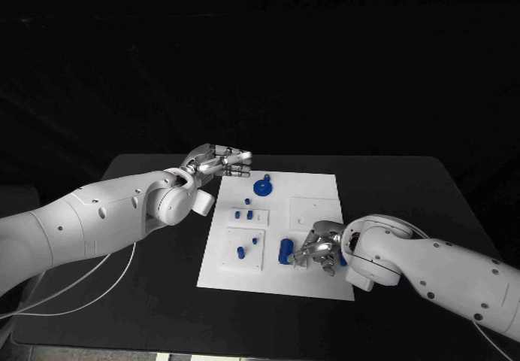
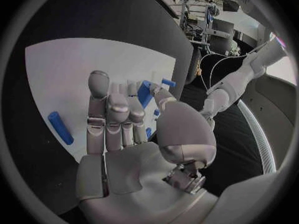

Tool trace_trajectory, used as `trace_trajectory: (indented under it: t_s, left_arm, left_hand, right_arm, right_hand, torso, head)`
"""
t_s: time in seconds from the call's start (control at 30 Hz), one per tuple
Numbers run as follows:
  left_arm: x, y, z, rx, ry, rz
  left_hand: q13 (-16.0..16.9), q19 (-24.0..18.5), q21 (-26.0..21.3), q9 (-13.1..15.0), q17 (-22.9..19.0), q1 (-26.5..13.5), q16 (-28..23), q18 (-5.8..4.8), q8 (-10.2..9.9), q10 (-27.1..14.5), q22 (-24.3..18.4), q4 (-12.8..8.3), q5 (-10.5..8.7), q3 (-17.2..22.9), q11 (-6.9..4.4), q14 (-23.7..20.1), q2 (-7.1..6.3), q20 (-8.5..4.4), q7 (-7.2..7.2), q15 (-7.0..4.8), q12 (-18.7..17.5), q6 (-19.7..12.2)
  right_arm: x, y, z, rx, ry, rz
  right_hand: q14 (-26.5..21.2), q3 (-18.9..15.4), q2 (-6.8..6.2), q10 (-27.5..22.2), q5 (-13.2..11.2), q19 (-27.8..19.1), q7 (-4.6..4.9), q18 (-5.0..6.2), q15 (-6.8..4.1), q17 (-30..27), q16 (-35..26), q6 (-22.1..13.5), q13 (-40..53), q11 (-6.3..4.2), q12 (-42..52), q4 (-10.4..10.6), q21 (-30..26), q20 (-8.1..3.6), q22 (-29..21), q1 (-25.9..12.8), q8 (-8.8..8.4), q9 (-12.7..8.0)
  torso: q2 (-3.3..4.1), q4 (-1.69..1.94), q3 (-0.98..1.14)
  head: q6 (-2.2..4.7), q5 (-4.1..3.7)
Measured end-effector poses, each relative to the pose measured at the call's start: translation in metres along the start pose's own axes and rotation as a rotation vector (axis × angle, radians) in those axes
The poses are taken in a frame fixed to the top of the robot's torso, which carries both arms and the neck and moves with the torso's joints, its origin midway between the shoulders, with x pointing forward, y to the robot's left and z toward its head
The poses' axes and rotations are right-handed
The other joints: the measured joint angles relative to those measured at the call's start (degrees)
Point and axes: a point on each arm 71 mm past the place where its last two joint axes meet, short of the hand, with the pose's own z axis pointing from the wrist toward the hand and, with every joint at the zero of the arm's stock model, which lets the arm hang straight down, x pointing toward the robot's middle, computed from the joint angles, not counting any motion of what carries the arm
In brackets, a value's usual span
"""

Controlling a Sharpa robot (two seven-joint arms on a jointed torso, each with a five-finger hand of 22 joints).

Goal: Assemble the parts on the task board

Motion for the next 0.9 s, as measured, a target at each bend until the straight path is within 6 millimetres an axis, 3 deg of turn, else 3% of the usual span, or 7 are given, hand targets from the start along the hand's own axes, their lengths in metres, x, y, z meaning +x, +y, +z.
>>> trace_trajectory:
  t_s: [0.9]
  left_arm:
    - [-0.0033,0.0008,-0.0023,-0.008,0.011,-0.010]
  left_hand:
    - [0.0,-0.2,0.0,0.0,0.0,0.0,0.0,0.00,0.0,-0.4,0.0,0.2,0.00,0.2,0.00,-0.2,0.00,0.21,0.00,0.20,0.0,0.0]
  right_arm:
    - [0.0086,-0.0053,0.0034,0.004,0.087,0.008]
  right_hand:
    - [0.0,0.7,0.42,0.0,1.3,0.0,0.00,0.00,0.01,-0.1,0.0,0.0,0.1,0.00,0.0,0.1,0.2,0.01,-0.1,-0.9,0.00,0.2]
  torso:
    - [-0.04,-0.04,0.01]
  head:
    - [-0.53,-0.04]
